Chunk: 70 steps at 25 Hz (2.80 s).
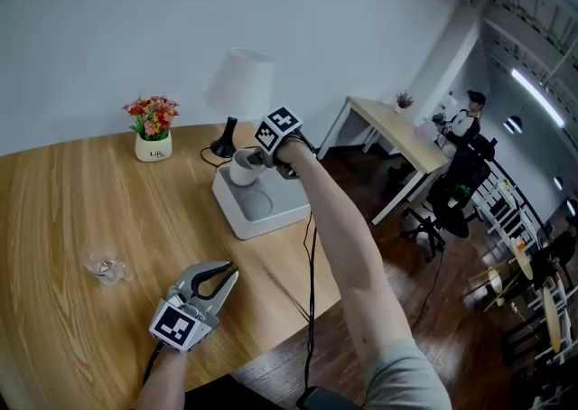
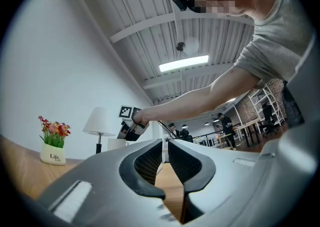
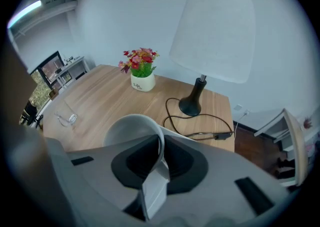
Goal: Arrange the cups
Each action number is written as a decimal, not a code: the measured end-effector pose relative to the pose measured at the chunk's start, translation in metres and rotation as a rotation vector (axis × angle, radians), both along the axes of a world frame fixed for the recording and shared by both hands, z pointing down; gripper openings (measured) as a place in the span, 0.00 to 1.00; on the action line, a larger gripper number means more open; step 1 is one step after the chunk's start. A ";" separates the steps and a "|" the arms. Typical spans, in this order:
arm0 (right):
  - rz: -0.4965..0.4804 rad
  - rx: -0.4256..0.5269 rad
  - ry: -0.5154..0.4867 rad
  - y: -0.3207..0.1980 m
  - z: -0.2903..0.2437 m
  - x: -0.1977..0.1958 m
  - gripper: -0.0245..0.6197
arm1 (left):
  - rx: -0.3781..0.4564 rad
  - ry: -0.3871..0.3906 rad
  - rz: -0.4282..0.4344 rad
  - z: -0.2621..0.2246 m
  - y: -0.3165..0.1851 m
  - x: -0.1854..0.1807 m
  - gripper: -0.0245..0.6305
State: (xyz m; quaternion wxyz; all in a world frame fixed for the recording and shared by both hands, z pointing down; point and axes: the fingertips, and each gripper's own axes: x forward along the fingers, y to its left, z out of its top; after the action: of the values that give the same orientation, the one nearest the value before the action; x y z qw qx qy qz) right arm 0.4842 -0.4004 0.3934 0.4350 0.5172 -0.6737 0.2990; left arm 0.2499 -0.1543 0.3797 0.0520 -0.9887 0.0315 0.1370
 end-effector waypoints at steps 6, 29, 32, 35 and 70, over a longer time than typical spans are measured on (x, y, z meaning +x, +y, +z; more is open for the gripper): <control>-0.010 0.015 -0.032 -0.011 0.004 0.001 0.14 | -0.005 -0.006 0.007 0.001 0.000 0.001 0.11; -0.433 0.701 -0.246 0.063 -0.134 -0.152 0.22 | -0.013 0.016 -0.002 0.000 0.000 0.003 0.11; -0.549 0.696 -0.250 0.104 -0.118 -0.213 0.21 | -0.007 0.014 -0.007 -0.003 0.005 0.001 0.11; -0.610 0.678 -0.258 0.129 -0.098 -0.255 0.21 | 0.026 0.014 -0.032 -0.009 0.005 -0.008 0.11; -0.808 0.528 -0.391 0.174 -0.014 -0.474 0.25 | 0.037 0.083 -0.397 -0.013 0.018 -0.249 0.09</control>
State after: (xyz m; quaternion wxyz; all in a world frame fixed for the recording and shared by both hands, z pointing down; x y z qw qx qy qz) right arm 0.0097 -0.2269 0.3795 0.2363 0.2426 -0.9407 0.0183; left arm 0.0005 -0.1367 0.3669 0.0947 -0.9555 0.2254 0.1651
